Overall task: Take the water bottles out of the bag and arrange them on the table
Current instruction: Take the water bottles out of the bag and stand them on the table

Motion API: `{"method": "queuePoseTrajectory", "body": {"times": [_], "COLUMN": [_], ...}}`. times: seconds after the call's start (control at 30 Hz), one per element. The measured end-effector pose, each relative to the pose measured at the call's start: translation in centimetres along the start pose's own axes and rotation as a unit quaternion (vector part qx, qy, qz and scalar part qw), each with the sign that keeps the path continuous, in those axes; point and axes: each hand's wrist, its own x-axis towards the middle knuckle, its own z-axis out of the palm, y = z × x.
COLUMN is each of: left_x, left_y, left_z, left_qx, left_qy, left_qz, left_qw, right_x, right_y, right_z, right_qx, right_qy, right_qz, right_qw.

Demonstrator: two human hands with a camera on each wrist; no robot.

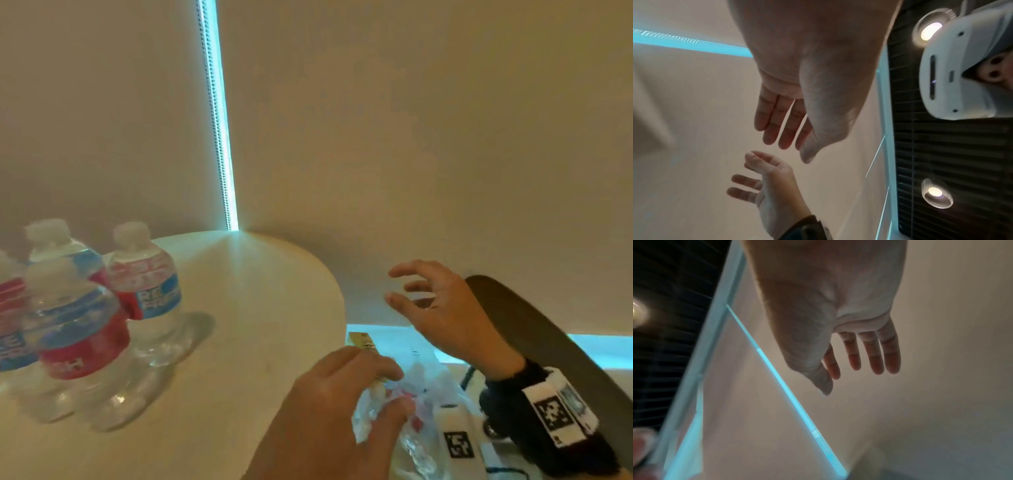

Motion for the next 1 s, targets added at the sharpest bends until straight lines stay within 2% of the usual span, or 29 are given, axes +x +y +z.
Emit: {"method": "queuePoseTrajectory", "body": {"times": [0.13, 0.17, 0.27, 0.33, 0.53, 0.73, 0.8, 0.9, 1.0], "left_x": [-1.4, -1.8, -3.0, -3.6, -4.0, -2.5, -2.6, -3.3, -4.2], "left_y": [-2.7, -3.6, -6.5, -8.5, -14.0, -15.4, -15.5, -15.3, -15.5], "left_z": [8.1, 9.9, 14.4, 16.5, 20.7, 21.6, 21.8, 22.0, 22.3], "left_qx": [-0.047, -0.047, -0.013, 0.061, 0.193, 0.342, 0.357, 0.344, 0.325], "left_qy": [-0.139, -0.162, -0.207, -0.221, -0.239, -0.297, -0.309, -0.324, -0.339], "left_qz": [-0.105, -0.115, -0.139, -0.155, -0.119, -0.055, -0.052, -0.051, 0.015], "left_qw": [0.983, 0.979, 0.968, 0.961, 0.944, 0.89, 0.88, 0.88, 0.883], "right_x": [-4.5, -5.8, -9.4, -11.3, -13.0, -12.3, -12.2, -12.4, -13.0], "right_y": [9.0, 11.0, 15.8, 18.0, 21.1, 22.4, 22.7, 23.3, 23.9], "right_z": [-0.7, -0.5, 1.0, 2.6, 7.2, 9.8, 10.1, 10.7, 11.3], "right_qx": [-0.057, -0.063, -0.084, -0.091, -0.132, -0.145, -0.144, -0.138, -0.106], "right_qy": [0.008, 0.007, -0.038, -0.069, -0.057, -0.044, -0.035, -0.015, 0.023], "right_qz": [0.105, 0.127, 0.187, 0.229, 0.274, 0.251, 0.246, 0.247, 0.226], "right_qw": [0.993, 0.99, 0.978, 0.967, 0.951, 0.956, 0.958, 0.959, 0.968]}}
